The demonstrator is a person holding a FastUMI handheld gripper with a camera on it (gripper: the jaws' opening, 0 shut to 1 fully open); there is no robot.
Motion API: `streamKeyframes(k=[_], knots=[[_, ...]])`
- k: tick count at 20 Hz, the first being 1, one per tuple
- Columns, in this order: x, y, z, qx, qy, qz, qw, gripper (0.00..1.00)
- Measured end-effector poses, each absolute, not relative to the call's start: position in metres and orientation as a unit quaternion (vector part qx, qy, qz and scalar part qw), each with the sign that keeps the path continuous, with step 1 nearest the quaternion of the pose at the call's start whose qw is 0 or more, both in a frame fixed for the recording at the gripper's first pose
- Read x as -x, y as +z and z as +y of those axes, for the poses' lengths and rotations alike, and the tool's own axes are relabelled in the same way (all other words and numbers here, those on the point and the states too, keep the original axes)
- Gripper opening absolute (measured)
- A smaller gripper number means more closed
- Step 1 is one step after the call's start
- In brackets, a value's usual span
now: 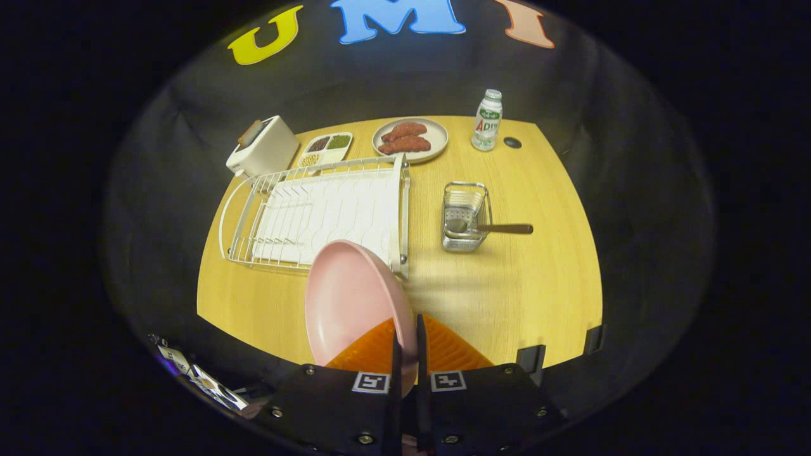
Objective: Take the plate from the dish rack, then take the spoon from the basket and place it into the plate.
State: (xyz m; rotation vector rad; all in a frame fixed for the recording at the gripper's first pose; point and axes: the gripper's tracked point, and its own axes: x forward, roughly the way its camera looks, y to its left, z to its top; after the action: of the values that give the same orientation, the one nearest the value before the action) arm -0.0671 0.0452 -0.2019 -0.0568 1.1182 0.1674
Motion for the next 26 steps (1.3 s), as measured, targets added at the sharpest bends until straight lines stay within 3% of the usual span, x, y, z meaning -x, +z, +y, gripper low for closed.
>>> streamKeyframes(k=[20, 26], knots=[[0.064, -0.344, 0.037, -0.096, 0.16, 0.574, 0.797, 0.09], [0.051, -0.344, 0.029, -0.088, 0.177, 0.536, 0.821, 0.17]])
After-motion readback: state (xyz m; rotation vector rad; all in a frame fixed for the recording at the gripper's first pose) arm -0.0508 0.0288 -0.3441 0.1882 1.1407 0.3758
